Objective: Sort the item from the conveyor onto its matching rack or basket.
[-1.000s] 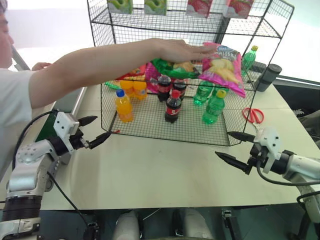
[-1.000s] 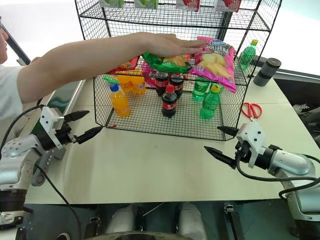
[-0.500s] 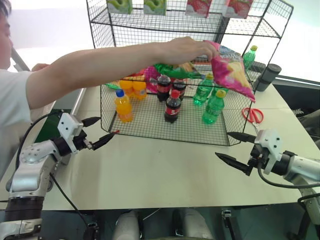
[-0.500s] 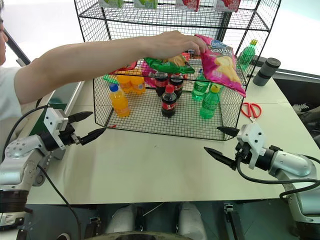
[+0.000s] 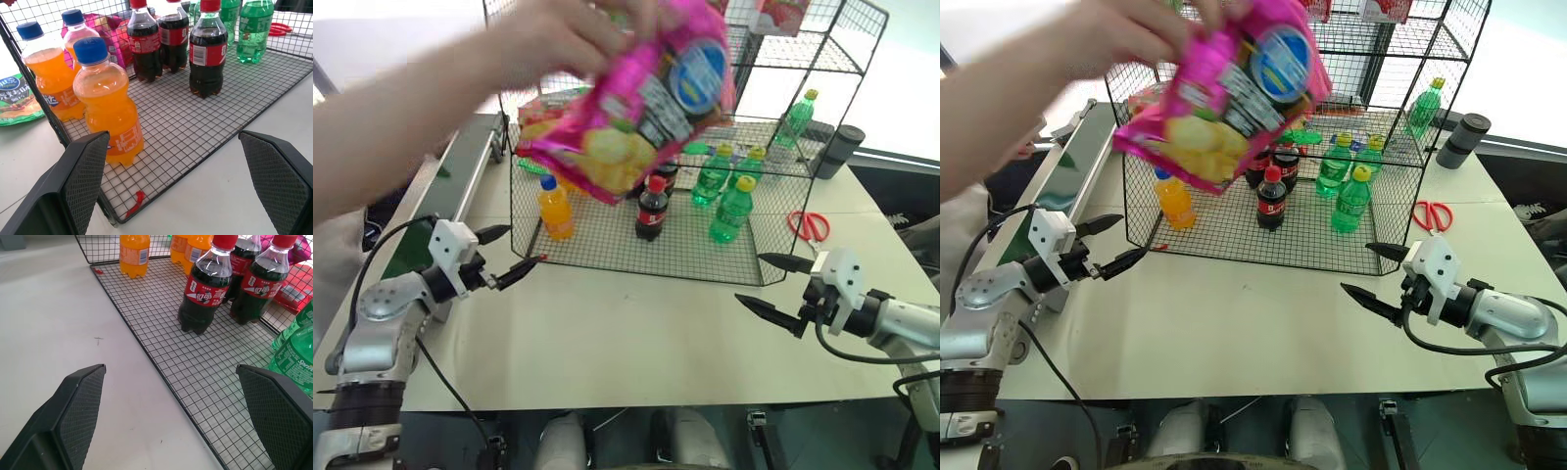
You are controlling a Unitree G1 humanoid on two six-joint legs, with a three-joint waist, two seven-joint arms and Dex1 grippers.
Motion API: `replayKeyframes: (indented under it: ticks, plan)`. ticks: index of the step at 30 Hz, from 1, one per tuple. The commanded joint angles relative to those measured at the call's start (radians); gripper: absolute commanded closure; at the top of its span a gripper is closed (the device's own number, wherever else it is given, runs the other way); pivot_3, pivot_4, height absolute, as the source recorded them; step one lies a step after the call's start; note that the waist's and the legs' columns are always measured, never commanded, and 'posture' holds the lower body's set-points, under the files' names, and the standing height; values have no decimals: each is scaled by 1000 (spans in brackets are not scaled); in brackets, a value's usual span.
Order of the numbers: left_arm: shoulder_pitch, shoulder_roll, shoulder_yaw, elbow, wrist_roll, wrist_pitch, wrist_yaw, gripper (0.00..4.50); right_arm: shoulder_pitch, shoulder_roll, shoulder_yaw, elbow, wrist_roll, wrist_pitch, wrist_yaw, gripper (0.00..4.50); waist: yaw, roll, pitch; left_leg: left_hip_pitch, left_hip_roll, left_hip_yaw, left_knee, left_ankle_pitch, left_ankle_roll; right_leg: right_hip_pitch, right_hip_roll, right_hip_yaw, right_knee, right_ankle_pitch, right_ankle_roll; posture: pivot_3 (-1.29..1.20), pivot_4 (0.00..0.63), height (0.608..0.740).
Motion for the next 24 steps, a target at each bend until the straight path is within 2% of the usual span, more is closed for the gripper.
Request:
replayKeyframes:
  ticks: [1, 11, 24]
  plan:
    - [-34, 1, -11, 4, 7, -18, -12, 0, 2, 6, -9, -27, 0, -19, -7, 58, 0, 0, 0, 0, 0, 0, 0, 0, 0, 0, 0, 0, 0, 0, 0, 0, 150, 726]
    - [-117, 22, -32, 69, 18, -16, -64, 0, 36, 49, 1, -79, -13, -24, -54, 58, 0, 0, 0, 0, 0, 0, 0, 0, -1, 0, 0, 0, 0, 0, 0, 0, 150, 726]
    - [-52, 4, -22, 28, 32, -24, -24, 0, -30, 9, 21, -33, -16, -17, -4, 58, 0, 0, 0, 0, 0, 0, 0, 1, -1, 0, 0, 0, 0, 0, 0, 0, 150, 726]
